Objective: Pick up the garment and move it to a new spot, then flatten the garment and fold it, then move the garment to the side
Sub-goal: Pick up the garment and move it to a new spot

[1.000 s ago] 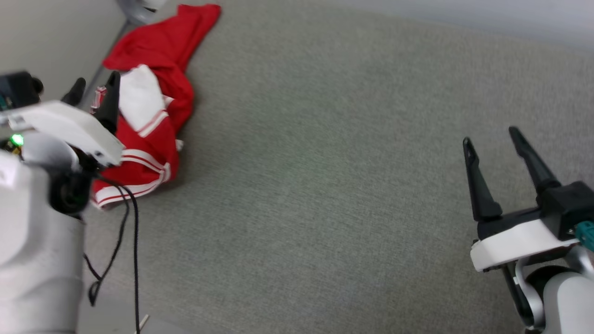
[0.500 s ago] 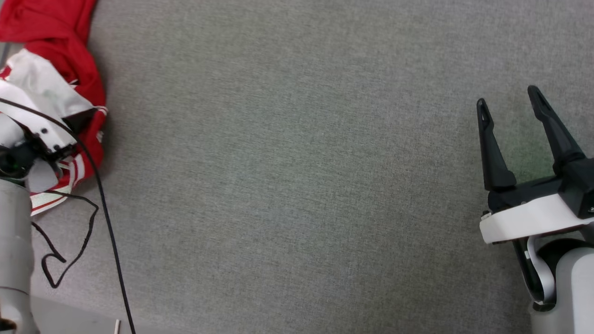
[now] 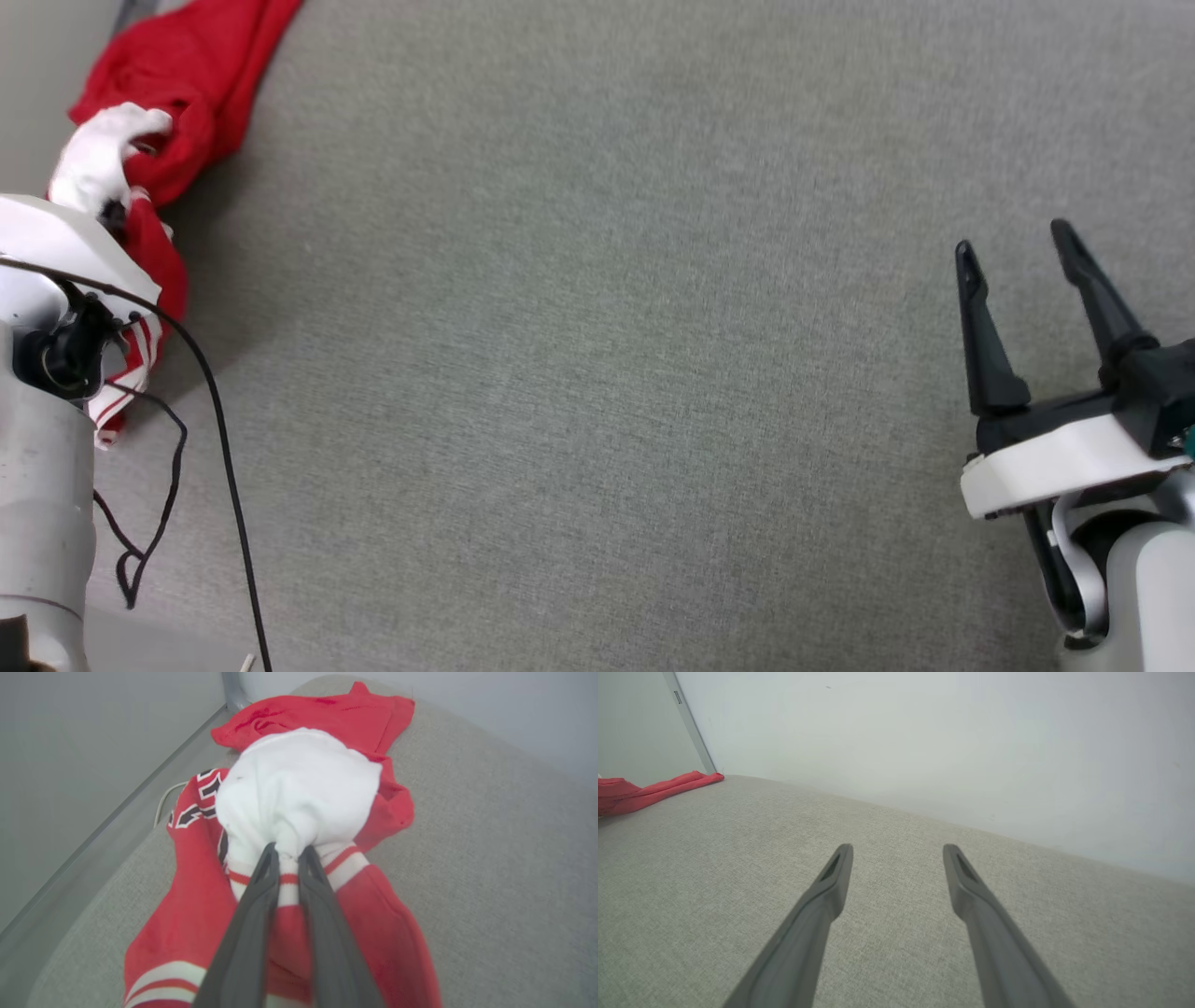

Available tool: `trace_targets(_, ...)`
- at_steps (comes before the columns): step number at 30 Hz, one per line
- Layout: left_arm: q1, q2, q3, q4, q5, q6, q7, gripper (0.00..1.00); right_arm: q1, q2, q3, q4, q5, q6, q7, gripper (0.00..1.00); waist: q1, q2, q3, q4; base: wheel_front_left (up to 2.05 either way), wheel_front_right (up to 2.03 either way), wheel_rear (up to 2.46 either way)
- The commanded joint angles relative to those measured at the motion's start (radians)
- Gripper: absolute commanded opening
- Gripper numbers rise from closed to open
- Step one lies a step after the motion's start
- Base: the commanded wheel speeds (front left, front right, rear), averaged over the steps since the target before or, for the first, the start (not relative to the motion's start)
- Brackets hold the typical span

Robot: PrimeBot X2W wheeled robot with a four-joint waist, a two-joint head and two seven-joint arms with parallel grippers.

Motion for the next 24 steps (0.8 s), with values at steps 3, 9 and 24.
trace_targets(3, 0.021, 0.003, -0.020, -0.024, 0.036, -0.019, -0.127, 0.00, 0.033, 0.012, -0.006, 0.019, 0.014, 0.000, -0.013, 1.00, 0.0000, 0.0000, -0.101, 0.010, 0.00, 0.00, 0.00)
trace_targets(9, 0.041, -0.014, -0.053, -0.068, 0.075, -0.038, -0.338, 0.00, 0.083, 0.024, -0.021, 0.052, 0.033, 0.000, -0.027, 1.00, 0.0000, 0.0000, -0.209, -0.001, 0.00, 0.00, 0.00)
trace_targets(24, 0.204, -0.180, -0.204, -0.265, 0.126, -0.044, -0.422, 0.00, 0.190, 0.029, -0.053, 0.084, 0.099, 0.000, -0.031, 1.00, 0.0000, 0.0000, -0.366, -0.149, 0.00, 0.00, 0.00)
